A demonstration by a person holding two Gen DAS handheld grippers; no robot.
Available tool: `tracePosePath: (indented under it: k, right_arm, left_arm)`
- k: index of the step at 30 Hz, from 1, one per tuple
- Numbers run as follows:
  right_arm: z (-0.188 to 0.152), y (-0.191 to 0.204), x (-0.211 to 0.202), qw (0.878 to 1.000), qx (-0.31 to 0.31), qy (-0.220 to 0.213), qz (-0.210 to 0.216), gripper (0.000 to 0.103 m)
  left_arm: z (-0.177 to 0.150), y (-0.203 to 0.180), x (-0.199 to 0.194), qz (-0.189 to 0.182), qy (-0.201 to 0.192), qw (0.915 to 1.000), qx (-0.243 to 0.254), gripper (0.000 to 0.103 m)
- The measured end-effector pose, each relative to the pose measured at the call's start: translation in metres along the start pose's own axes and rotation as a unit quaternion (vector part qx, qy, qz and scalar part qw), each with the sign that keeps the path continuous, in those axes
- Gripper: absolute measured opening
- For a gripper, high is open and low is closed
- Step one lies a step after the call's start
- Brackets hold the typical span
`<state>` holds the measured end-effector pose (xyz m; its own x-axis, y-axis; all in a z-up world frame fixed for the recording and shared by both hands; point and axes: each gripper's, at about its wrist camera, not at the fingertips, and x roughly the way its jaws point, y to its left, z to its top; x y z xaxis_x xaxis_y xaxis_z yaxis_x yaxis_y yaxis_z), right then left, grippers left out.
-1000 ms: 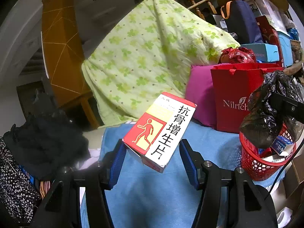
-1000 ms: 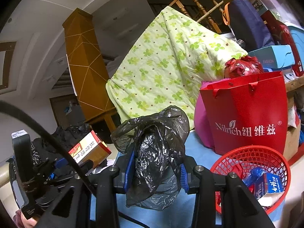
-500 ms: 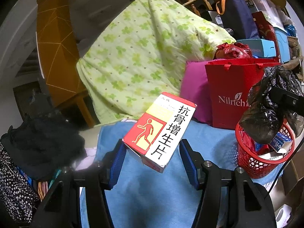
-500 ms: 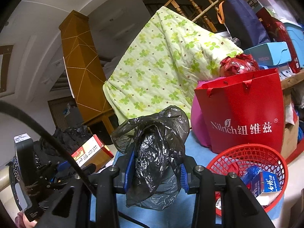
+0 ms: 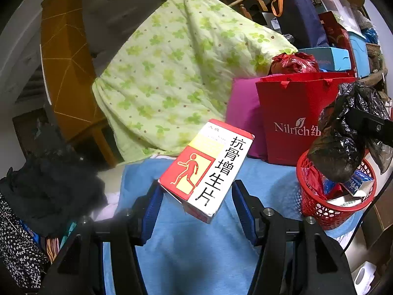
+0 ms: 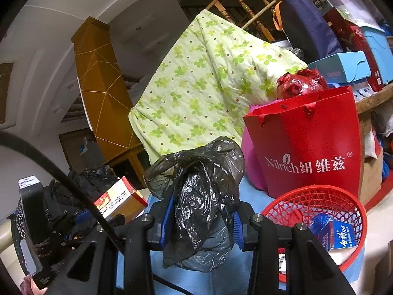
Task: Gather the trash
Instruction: 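Carry the black bag and red-and-white box toward the red mesh basket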
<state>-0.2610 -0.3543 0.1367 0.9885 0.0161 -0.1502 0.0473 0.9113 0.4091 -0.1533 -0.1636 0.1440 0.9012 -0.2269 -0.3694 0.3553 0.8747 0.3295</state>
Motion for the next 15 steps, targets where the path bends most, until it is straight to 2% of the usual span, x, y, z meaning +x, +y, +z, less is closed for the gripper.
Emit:
tracePosePath:
  k: [15]
  right_arm:
    - [0.003,-0.014,-0.006,1.0,0.012,-0.002,-0.006,0.043]
  left_arm:
    - [-0.003,-0.016,0.003,-0.014,0.007,0.9998,0.012,0.06]
